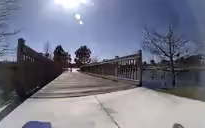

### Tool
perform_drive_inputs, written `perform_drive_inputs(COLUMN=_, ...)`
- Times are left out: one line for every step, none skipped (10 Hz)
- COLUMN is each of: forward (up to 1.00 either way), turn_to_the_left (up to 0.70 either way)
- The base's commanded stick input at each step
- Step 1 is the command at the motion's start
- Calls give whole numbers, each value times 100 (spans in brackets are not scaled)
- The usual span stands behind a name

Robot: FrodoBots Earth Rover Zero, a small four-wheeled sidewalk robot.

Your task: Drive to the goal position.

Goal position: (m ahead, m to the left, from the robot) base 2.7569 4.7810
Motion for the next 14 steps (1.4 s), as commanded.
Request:
perform_drive_inputs(forward=85, turn_to_the_left=34)
perform_drive_inputs(forward=85, turn_to_the_left=17)
perform_drive_inputs(forward=85, turn_to_the_left=0)
perform_drive_inputs(forward=85, turn_to_the_left=0)
perform_drive_inputs(forward=85, turn_to_the_left=0)
perform_drive_inputs(forward=85, turn_to_the_left=0)
perform_drive_inputs(forward=85, turn_to_the_left=0)
perform_drive_inputs(forward=85, turn_to_the_left=0)
perform_drive_inputs(forward=85, turn_to_the_left=0)
perform_drive_inputs(forward=85, turn_to_the_left=0)
perform_drive_inputs(forward=85, turn_to_the_left=0)
perform_drive_inputs(forward=85, turn_to_the_left=0)
perform_drive_inputs(forward=85, turn_to_the_left=0)
perform_drive_inputs(forward=85, turn_to_the_left=0)
